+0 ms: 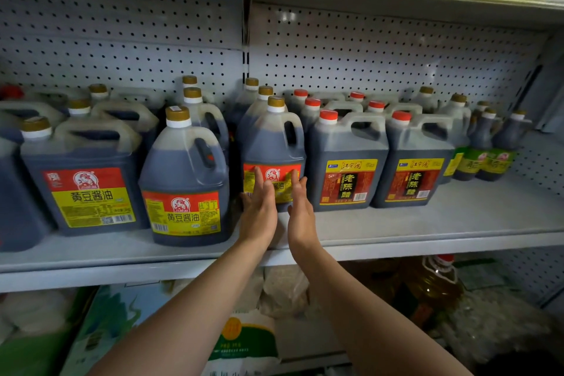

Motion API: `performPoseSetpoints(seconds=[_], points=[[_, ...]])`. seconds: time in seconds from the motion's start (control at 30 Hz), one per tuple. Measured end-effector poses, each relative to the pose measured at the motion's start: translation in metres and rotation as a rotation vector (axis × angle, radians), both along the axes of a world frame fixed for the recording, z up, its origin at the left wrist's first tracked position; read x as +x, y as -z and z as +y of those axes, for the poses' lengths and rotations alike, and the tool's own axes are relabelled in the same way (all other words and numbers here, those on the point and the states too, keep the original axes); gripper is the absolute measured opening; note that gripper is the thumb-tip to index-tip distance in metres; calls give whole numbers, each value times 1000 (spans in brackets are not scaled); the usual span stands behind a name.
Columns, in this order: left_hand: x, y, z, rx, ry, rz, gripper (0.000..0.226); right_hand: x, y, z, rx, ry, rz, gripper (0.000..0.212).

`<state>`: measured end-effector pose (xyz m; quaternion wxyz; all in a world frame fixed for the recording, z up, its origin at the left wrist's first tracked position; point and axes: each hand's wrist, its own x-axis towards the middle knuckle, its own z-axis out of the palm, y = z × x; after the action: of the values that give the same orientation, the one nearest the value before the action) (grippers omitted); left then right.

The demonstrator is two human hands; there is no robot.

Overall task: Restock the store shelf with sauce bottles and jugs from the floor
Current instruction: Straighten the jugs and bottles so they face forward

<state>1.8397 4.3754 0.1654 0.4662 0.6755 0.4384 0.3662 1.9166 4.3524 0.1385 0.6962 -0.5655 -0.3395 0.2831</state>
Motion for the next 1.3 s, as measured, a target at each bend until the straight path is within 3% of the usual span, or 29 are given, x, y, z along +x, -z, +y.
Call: performPoseSetpoints(seconds=[0.23,0.37,0.47,0.7,0.93,1.1,1.2,1.3], points=[[6,2,0,9,-4,4,53,8,-3,-2,-21,-14,-62,54],[-4,0,-3,23,-23,55,58,16,-16,-13,-25,-14,-71,62],[-6,-16,-2,104,-79,69,74,23,-39,-18,42,68,-110,38],[3,-79,30,265,-81,-25,63,46,-110,-2,154,46,-242,33],[27,-123,96,146,-130,18,68,105,-190,47,27,-21,-425,38],[50,-151,141,105,-127,148,91,128,-230,101,-170,-137,-657,48],[61,-154,168,-44,-177,82,79,135,-235,135,-270,-222,-794,51],[70,-149,185,-128,-186,51,81,139,-233,162,-311,-296,-830,52]])
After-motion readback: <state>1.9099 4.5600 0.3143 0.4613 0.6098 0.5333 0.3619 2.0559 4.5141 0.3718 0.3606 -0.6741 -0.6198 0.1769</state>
